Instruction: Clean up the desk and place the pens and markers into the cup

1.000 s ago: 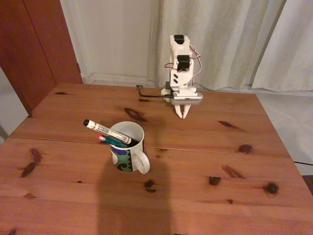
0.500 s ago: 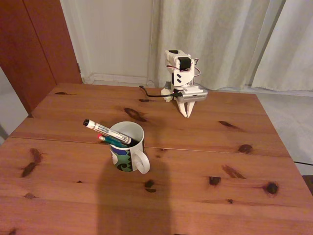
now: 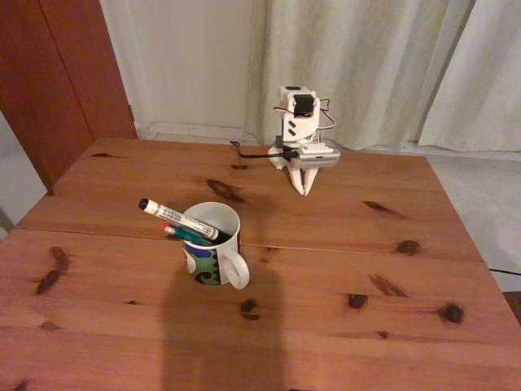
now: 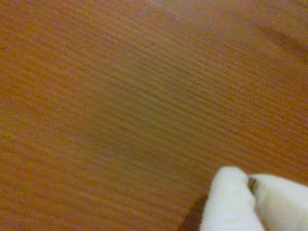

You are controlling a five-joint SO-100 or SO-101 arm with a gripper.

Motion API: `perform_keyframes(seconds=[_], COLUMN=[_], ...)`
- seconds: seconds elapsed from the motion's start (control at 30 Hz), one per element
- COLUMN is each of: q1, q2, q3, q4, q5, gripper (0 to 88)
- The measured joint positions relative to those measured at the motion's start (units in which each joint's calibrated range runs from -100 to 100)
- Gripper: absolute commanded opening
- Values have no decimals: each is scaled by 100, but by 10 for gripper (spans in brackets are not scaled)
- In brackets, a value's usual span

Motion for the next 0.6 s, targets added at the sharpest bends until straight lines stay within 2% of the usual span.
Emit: perform_keyframes(seconds=[0.6], q1=[95], q2=[0], q3=[0], q4=[0], q5=[0], gripper=[11])
